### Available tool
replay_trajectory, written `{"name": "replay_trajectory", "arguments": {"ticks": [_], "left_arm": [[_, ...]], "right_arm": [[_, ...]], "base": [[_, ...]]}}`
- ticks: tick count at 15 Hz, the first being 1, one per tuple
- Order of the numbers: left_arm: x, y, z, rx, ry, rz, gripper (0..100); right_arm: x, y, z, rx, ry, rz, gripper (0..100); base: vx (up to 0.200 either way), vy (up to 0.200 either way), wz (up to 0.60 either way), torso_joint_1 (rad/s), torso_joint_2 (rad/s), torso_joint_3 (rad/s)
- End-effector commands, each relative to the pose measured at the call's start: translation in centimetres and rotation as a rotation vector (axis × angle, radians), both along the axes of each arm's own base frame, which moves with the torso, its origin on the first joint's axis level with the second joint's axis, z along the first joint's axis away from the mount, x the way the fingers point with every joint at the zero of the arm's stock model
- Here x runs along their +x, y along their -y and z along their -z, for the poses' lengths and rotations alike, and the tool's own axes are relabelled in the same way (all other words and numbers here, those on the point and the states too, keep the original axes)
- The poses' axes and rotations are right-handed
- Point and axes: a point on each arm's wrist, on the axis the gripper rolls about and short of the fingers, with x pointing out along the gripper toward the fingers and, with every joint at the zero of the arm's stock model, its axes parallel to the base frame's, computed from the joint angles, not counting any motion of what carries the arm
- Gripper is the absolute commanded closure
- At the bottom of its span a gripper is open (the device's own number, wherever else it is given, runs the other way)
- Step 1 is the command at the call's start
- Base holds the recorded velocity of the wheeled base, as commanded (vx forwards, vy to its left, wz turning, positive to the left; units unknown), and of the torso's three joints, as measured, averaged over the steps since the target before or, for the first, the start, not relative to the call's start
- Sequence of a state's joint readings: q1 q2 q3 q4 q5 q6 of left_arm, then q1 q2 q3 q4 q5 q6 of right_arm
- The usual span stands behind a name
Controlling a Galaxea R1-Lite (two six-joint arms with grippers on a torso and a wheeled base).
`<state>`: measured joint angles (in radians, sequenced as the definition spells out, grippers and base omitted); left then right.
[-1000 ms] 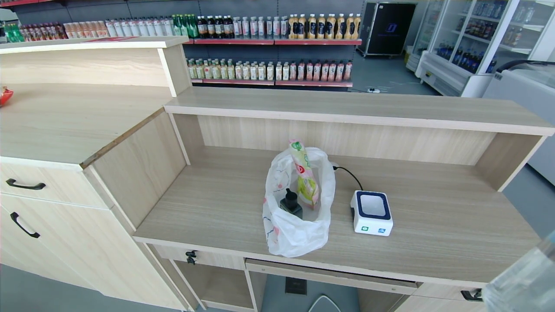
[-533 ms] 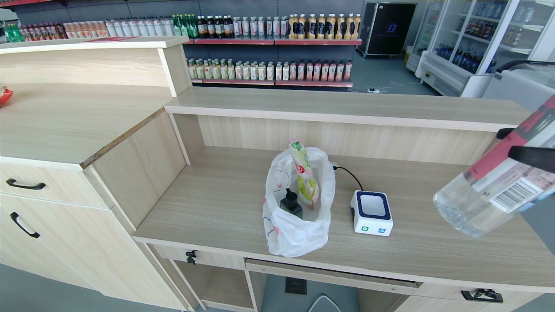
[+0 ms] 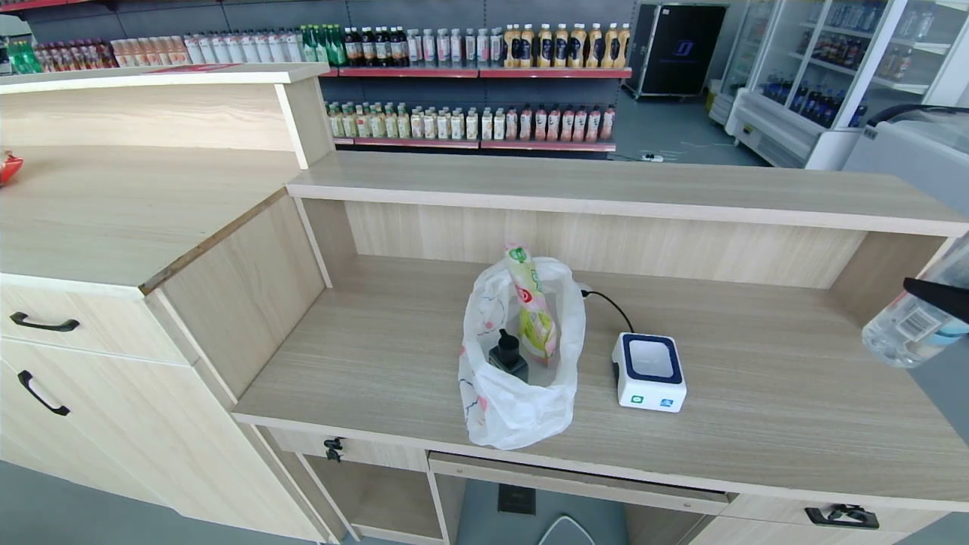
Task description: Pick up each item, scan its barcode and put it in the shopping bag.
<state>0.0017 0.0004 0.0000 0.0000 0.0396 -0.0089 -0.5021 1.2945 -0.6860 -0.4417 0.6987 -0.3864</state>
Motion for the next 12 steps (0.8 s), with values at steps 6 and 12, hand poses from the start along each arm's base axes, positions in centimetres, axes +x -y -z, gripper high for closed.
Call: {"name": "replay_trajectory", "arguments": {"ticks": [6,12], "left_arm": [[0.0,0.0,0.0,0.000,0.000,0.000,0],[0.0,0.0,0.0,0.000,0.000,0.000,0]], "right_arm": [[3.0,3.8,2.7,-0.097,-0.033,0.060,100],[5.7,4.3,5.1,-0.198,-0.061,-0.017,100]], "base": [[0.000,0.000,0.30,0.002,0.00,0.003],[0.000,0.000,0.40,0.006,0.00,-0.002]]}}
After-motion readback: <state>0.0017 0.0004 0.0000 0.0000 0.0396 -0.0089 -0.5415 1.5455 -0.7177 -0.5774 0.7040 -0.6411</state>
